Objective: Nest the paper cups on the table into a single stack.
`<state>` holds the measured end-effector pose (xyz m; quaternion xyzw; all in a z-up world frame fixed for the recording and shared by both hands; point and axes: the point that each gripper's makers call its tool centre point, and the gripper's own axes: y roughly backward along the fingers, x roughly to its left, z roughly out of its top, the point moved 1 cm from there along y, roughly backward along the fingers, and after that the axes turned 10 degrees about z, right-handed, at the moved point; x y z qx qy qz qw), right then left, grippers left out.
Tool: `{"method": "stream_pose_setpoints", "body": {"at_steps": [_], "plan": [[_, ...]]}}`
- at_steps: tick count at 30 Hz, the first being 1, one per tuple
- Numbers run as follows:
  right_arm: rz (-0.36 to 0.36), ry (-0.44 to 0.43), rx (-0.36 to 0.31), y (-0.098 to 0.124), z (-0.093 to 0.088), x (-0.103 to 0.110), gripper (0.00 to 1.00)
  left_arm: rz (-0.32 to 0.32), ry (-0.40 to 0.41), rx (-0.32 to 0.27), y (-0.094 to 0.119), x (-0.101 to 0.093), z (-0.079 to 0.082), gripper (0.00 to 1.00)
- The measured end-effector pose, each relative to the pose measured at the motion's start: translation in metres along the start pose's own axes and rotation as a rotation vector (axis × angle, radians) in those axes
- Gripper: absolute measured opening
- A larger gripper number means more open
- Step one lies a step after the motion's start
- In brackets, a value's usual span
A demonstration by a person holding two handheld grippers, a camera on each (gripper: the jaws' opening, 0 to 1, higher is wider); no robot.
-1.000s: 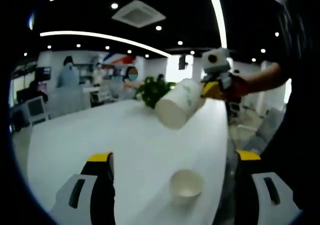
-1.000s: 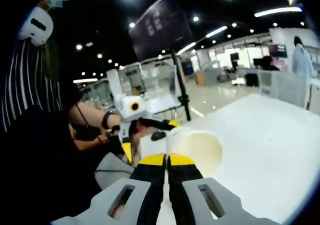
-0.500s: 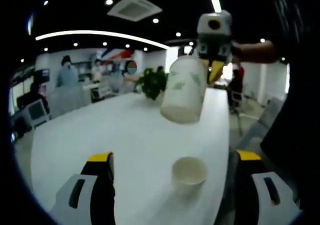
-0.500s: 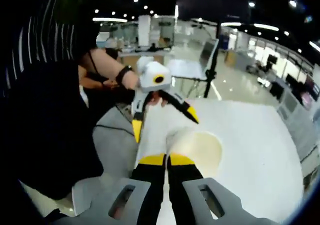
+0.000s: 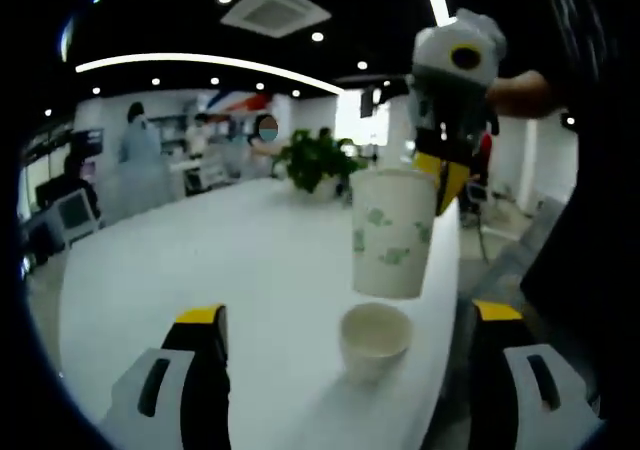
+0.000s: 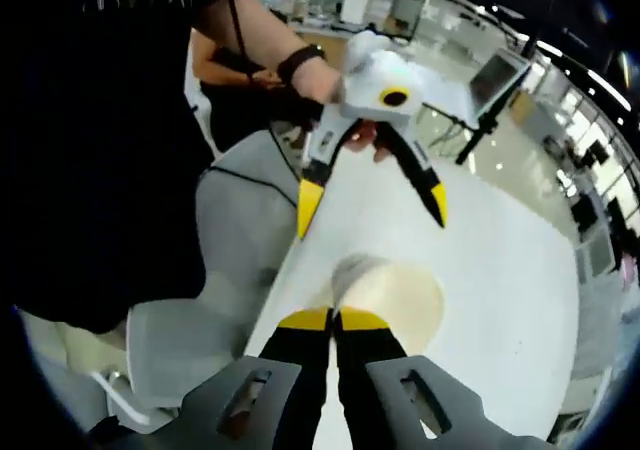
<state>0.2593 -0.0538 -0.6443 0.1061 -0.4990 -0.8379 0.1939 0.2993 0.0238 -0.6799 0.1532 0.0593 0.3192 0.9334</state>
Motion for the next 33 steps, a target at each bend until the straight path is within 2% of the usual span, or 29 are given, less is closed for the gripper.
{"method": "stream_pose_setpoints", "body": {"at_steps": [6, 9, 15, 22, 26, 28, 33], "plan": [[0.021, 0.007, 0.073, -0.012, -0.009, -0.001, 0.0, -0.004, -0.021, 0.018, 0.001, -0.002, -0.004, 0.99], [0.029, -0.004, 0.078, -0.014, -0.01, -0.001, 0.0, 0.001, -0.009, 0.011, 0.002, -0.001, -0.003, 0.99], [0.04, 0.034, 0.136, -0.023, -0.016, 0.001, 0.0, 0.002, 0.002, 0.02, 0.003, -0.001, -0.009, 0.97], [0.053, 0.058, 0.161, -0.036, -0.02, 0.001, 0.0, 0.017, 0.009, 0.021, 0.006, 0.003, -0.009, 0.97], [0.053, 0.061, 0.179, -0.042, -0.024, -0.001, 0.0, 0.007, 0.007, 0.023, 0.007, 0.0, -0.013, 0.96], [0.057, 0.056, 0.178, -0.044, -0.024, -0.002, 0.0, 0.004, 0.009, 0.045, 0.007, 0.0, -0.018, 0.96], [0.068, 0.059, 0.19, -0.052, -0.026, -0.002, 0.0, 0.003, 0.01, 0.04, 0.007, -0.001, -0.018, 0.96]]}}
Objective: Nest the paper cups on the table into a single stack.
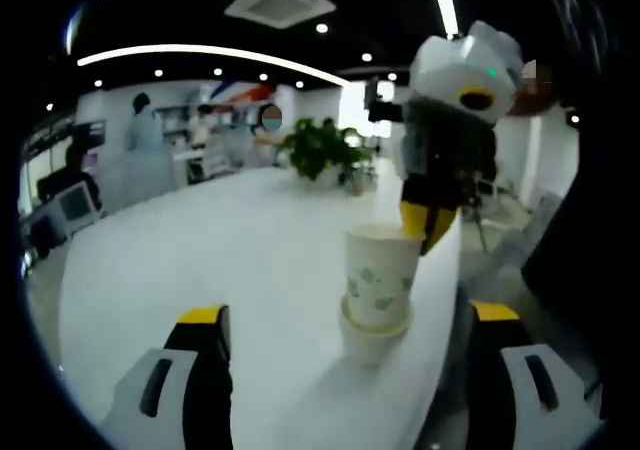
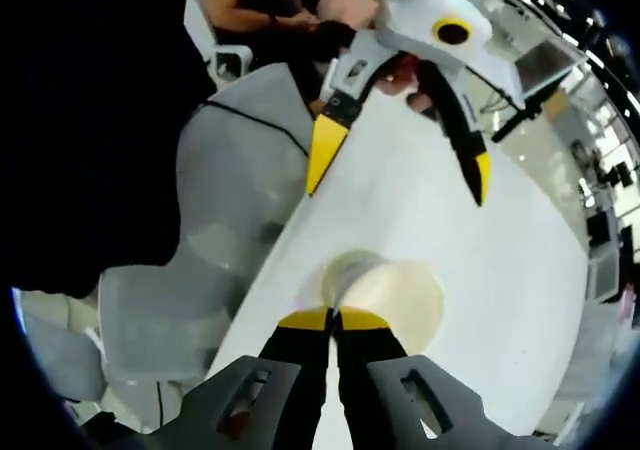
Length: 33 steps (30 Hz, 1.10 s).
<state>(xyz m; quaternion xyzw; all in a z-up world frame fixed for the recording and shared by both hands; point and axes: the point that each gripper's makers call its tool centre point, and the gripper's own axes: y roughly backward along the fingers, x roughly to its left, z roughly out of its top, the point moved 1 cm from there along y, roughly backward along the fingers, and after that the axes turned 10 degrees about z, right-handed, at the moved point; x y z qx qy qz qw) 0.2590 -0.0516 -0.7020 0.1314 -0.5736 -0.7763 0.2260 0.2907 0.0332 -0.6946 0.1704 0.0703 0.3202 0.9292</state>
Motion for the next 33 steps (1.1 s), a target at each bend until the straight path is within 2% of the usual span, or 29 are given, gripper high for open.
{"method": "stream_pose_setpoints", "body": {"at_steps": [12, 33], "plan": [[0.034, 0.003, 0.033, -0.016, -0.003, 0.0, 0.0, -0.014, 0.021, 0.015, -0.003, -0.004, -0.008, 0.96], [0.069, -0.018, 0.011, -0.034, -0.002, 0.002, 0.01, -0.003, 0.046, 0.013, 0.002, -0.004, -0.012, 0.96]]}}
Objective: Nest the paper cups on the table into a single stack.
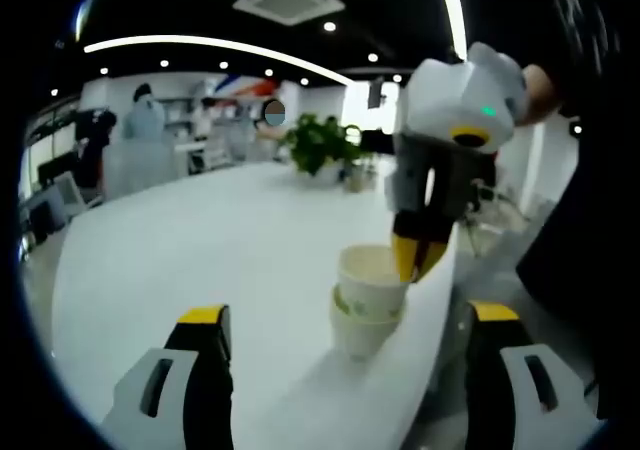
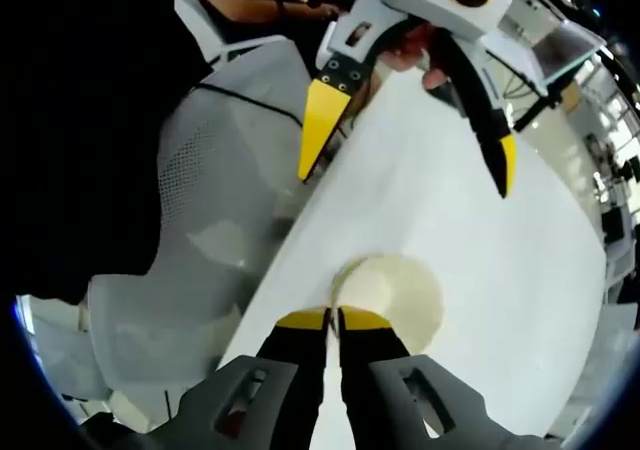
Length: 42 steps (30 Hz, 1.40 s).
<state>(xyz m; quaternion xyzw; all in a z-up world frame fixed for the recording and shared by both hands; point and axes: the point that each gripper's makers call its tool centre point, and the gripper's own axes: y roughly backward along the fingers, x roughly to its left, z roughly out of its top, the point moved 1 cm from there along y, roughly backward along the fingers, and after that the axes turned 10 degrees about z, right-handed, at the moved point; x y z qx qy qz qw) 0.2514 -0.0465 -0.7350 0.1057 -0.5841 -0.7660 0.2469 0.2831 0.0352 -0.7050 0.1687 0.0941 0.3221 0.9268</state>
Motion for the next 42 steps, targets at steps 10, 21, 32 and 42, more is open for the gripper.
{"method": "stream_pose_setpoints", "body": {"at_steps": [10, 21, 32, 42], "plan": [[-0.001, -0.022, -0.02, -0.003, -0.001, 0.0, 0.07, -0.002, 0.0, 0.001, 0.0, 0.0, 0.0, 0.96], [-0.025, -0.047, -0.062, -0.002, -0.003, 0.002, 0.16, -0.008, 0.008, -0.001, 0.001, -0.001, 0.0, 0.96], [-0.071, -0.182, -0.284, 0.018, 0.008, 0.0, 0.27, 0.0, 0.001, 0.007, 0.004, 0.001, -0.001, 0.95], [-0.153, -0.319, -0.463, 0.034, 0.005, -0.003, 0.34, -0.002, -0.002, 0.011, 0.003, 0.001, -0.001, 0.94]]}}
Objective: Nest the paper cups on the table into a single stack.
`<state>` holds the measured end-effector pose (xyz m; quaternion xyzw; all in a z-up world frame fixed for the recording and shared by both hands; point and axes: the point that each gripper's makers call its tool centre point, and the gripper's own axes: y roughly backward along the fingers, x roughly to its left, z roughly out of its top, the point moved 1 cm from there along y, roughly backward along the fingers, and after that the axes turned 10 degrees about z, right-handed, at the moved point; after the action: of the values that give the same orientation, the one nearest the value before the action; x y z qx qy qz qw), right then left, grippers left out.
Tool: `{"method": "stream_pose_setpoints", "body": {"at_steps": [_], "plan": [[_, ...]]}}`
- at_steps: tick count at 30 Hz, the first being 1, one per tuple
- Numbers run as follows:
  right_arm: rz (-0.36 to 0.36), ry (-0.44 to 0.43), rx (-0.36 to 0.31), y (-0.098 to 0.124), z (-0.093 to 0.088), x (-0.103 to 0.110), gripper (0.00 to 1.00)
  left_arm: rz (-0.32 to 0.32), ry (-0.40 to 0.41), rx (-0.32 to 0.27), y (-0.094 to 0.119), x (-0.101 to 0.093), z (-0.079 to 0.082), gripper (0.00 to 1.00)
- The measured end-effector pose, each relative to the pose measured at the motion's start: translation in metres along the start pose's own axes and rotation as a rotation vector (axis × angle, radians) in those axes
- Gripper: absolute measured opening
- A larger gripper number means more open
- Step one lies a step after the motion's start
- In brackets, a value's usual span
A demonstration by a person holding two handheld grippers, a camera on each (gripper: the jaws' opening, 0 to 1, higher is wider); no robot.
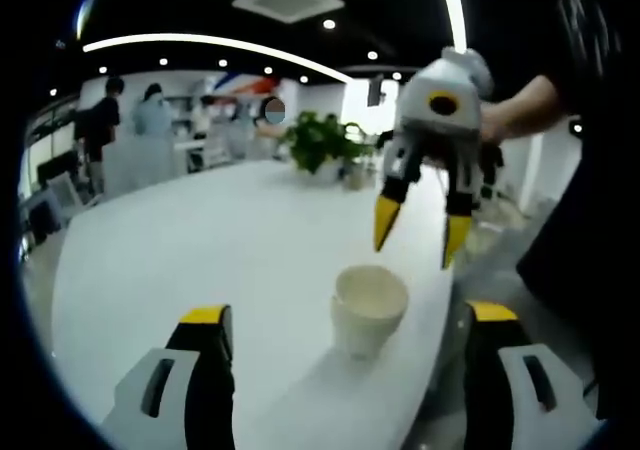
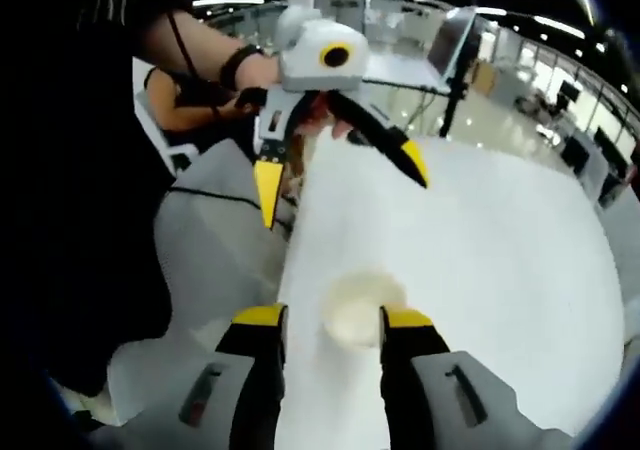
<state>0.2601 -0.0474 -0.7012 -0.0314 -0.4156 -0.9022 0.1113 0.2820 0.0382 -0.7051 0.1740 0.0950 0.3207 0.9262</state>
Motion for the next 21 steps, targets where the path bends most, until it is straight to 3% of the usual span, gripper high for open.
{"method": "stream_pose_setpoints", "body": {"at_steps": [8, 14, 21], "plan": [[-0.106, -0.124, -0.154, 0.015, -0.008, -0.01, 0.49, 0.0, 0.003, -0.002, -0.001, 0.0, 0.001, 0.94], [-0.155, -0.209, -0.212, 0.02, -0.023, -0.013, 0.59, -0.005, 0.004, 0.001, -0.001, -0.002, 0.0, 0.93], [-0.202, -0.219, -0.24, 0.019, -0.033, -0.012, 0.72, -0.013, 0.004, 0.006, -0.002, -0.006, -0.002, 0.93]]}}
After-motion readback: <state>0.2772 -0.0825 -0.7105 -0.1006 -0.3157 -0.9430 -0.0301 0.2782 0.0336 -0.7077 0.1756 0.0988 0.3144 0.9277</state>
